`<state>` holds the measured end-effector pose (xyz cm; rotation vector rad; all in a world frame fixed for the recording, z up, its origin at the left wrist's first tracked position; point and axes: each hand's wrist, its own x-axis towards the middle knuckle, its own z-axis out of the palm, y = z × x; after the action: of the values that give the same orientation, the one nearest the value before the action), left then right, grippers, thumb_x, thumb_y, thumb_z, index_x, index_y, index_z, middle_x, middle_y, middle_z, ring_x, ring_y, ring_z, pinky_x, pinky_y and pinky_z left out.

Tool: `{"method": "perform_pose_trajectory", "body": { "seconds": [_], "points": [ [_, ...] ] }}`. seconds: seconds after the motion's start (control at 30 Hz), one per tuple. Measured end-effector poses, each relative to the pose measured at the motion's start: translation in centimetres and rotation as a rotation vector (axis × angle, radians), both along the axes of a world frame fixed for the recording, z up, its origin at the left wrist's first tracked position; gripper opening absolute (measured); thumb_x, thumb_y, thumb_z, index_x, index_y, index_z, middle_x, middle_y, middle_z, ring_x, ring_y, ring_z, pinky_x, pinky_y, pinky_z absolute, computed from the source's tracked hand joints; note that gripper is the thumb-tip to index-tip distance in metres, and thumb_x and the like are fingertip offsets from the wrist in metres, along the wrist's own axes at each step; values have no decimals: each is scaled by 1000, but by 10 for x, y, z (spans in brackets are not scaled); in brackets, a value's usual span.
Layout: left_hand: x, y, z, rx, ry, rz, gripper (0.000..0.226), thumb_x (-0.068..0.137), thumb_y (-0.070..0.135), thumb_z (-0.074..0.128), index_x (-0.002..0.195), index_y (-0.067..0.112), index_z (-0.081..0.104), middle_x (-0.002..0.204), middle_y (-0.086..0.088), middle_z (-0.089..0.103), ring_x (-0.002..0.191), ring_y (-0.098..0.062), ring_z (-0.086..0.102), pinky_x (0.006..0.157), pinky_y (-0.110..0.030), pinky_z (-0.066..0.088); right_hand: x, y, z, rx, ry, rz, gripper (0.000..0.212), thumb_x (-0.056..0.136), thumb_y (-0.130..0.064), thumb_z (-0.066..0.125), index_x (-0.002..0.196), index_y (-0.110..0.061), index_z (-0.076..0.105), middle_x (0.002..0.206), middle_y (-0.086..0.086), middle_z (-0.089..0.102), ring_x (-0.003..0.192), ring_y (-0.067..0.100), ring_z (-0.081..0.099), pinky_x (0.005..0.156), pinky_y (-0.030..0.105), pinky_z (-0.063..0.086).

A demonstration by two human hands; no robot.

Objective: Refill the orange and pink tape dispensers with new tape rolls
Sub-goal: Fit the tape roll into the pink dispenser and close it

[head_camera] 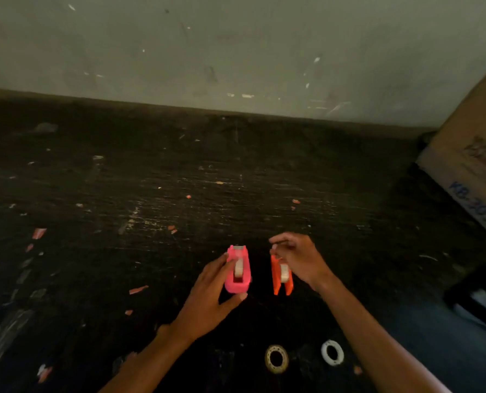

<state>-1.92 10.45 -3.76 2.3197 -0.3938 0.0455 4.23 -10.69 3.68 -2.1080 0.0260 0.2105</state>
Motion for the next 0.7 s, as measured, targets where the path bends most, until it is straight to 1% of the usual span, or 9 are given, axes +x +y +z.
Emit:
{"method": "perform_pose_trajectory", "body": {
  "seconds": [0.07, 0.13, 0.2, 0.27, 0.33, 0.4, 0.47, 0.6, 0.7],
  "points": [
    [-12, -12, 3, 0, -64, -50, 65, 79, 59, 51, 135, 28, 43, 142, 7, 42, 132, -4, 33, 112, -30, 32, -31, -22, -5, 3, -73, -40, 34, 83, 6, 58, 79, -26, 68, 71, -9, 66, 60, -6, 61, 66, 22, 48],
    [-25, -27, 4, 16, -53, -159, 58, 79, 57, 50, 129, 28, 50, 134, 5, 52, 126, -3, 41, 109, -32, 37, -65, -42, -11, -83, -118, -78, 30, 82, 4, 63, 81, -25, 69, 71, -9, 66, 58, -11, 60, 65, 16, 47],
    [-36, -40, 4, 65, -4, -283, 57, 79, 55, 51, 129, 29, 50, 133, 7, 54, 124, -3, 43, 109, -27, 34, -96, -60, -23, -196, -132, -131, 21, 82, -1, 66, 87, -21, 71, 75, -6, 69, 63, -12, 61, 65, 10, 47],
    [-47, -52, 1, 138, 22, -398, 60, 78, 53, 57, 132, 28, 48, 135, 6, 52, 126, -5, 42, 110, -21, 29, -125, -74, -35, -262, -70, -192, 19, 81, -5, 69, 94, -19, 70, 84, -1, 70, 67, -8, 61, 69, 15, 47],
    [-55, -61, -2, 219, 41, -471, 66, 77, 51, 61, 135, 27, 44, 137, 5, 49, 127, -8, 40, 106, -17, 25, -149, -81, -47, -348, 43, -195, 31, 81, -15, 71, 111, -20, 64, 105, -1, 63, 89, 4, 61, 82, 23, 49],
    [-61, -67, -3, 302, 49, -510, 67, 78, 47, 63, 137, 25, 41, 138, 3, 47, 128, -12, 39, 105, -20, 27, -167, -83, -55, -437, 114, -169, 47, 80, -23, 71, 124, -23, 54, 120, -2, 54, 111, 15, 54, 96, 31, 47],
    [-66, -70, -4, 370, 54, -519, 61, 83, 39, 60, 138, 24, 40, 136, 1, 48, 126, -14, 41, 106, -25, 30, -176, -78, -57, -471, 122, -160, 50, 80, -24, 70, 126, -23, 52, 126, 3, 53, 117, 20, 51, 100, 36, 46],
    [-70, -57, -3, 355, 74, -438, 53, 86, 34, 57, 136, 24, 42, 133, 2, 51, 123, -14, 44, 106, -27, 34, -178, -53, -57, -482, 57, -149, 36, 80, -22, 67, 114, -27, 57, 123, 4, 58, 113, 21, 54, 96, 40, 48],
    [-64, -18, -1, 335, 119, -305, 55, 85, 36, 58, 136, 27, 41, 134, 4, 51, 125, -13, 44, 108, -31, 35, -164, -17, -50, -422, -24, -25, 33, 79, -16, 68, 111, -23, 60, 116, 4, 60, 107, 17, 58, 95, 35, 50]
  ]
}}
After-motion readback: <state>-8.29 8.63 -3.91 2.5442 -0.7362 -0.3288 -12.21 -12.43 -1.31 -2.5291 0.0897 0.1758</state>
